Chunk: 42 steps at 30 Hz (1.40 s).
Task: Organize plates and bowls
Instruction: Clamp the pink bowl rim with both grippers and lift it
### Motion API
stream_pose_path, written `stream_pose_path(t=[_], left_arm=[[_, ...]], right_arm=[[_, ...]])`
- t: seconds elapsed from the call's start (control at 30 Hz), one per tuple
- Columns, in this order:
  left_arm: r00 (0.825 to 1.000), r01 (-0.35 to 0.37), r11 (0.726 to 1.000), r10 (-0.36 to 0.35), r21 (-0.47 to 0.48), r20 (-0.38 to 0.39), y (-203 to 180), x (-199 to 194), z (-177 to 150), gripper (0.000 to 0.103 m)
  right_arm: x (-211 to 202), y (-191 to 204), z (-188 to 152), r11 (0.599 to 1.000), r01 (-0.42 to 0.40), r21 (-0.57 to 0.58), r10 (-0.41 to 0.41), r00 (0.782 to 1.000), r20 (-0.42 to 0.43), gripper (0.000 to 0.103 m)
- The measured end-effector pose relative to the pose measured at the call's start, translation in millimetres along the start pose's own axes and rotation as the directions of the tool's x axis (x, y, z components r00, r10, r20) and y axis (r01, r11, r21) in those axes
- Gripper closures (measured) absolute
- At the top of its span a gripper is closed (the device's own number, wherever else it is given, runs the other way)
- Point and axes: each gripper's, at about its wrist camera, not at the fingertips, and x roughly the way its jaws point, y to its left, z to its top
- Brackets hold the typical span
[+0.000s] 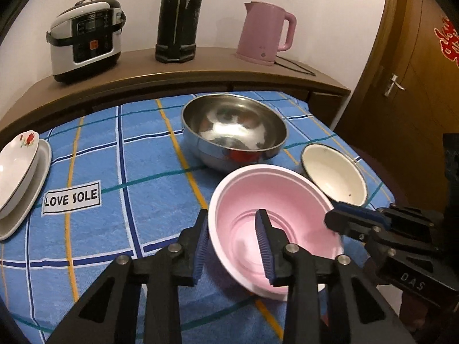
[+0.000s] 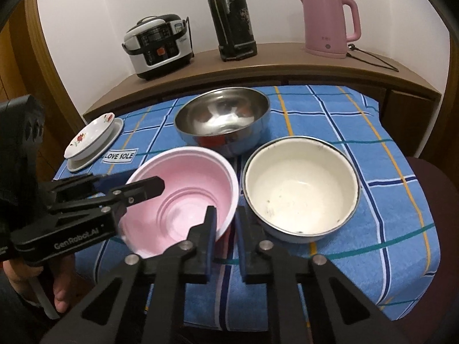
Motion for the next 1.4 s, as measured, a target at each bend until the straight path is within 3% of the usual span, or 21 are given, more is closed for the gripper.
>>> stream_pose_path(t=[0.17,0.83,1.4], left_arm=[[1.000,-0.004,1.000,0.004,-0.019,-0.013,4,2,-1,0.081],[0.996,-0.024,1.000,0.025,-0.017,0.091,-3,-33,8,0.081],[0.993,-0.035,0.999,0.036,-0.013,0.110,-6,-33,24,0.081]], right_arm=[[0,-1,2,1.000,0.004,0.007,-0.004,1.000,0.010,0.091],[-20,7,12,1.000,-0.014,-0.009,0.015,0.997,0.072,0.092],[-29,6,34,1.000,0.009,-0.026,-0.006,0.991,0.133,0.091]])
